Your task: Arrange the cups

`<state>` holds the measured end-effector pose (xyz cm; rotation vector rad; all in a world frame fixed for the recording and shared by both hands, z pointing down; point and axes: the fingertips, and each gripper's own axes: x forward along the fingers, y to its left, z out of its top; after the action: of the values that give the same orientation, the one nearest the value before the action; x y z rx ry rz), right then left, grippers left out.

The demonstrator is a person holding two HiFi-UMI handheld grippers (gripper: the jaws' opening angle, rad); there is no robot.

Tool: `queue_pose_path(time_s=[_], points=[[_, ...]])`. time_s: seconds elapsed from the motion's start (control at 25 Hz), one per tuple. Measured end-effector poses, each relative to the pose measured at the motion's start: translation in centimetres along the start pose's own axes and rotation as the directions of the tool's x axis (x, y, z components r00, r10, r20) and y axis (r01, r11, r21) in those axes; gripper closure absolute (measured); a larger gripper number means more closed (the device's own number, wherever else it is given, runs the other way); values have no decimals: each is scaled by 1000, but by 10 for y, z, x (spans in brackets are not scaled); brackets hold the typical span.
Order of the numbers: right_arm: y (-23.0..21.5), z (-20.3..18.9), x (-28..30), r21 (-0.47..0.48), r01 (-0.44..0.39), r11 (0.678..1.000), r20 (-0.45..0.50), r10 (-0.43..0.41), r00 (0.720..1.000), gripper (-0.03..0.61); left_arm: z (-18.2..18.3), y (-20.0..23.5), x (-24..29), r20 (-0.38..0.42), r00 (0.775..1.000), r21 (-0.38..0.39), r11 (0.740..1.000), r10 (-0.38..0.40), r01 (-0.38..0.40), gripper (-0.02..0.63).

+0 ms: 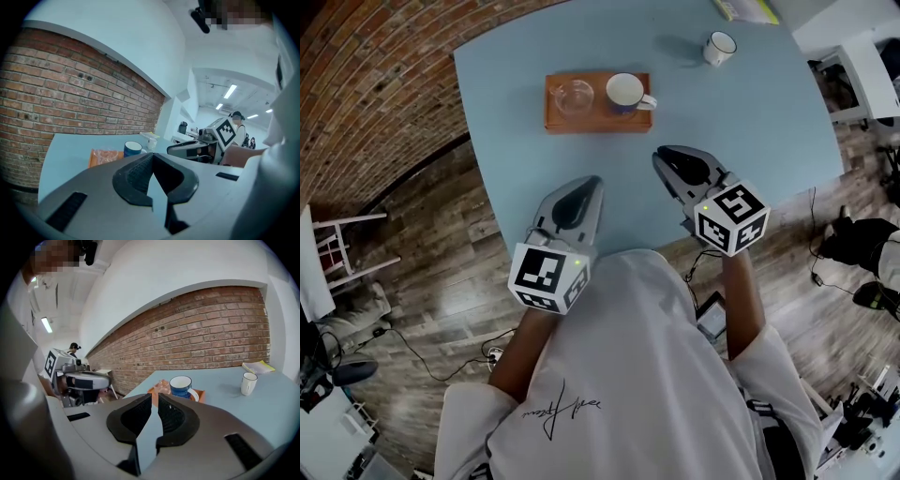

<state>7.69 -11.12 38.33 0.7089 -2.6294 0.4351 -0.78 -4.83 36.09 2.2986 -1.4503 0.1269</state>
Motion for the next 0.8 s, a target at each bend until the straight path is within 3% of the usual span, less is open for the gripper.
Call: queue_pose_path(time_s=[0.32,0.68,0.8], points=[[-35,-3,14,-97,26,995,-55,-31,998,555,-5,0,2,-13,1000,-14,1000,6,-6,606],[-53,-8,35,-140,10,990,-98,-23,995,552,-9,4,2,-29,999,-43,999,18,-19,606],[-59,-11,42,-151,1,988,-118,-19,993,509,-13,7,0,-33,999,-63,997,33,-35,606]])
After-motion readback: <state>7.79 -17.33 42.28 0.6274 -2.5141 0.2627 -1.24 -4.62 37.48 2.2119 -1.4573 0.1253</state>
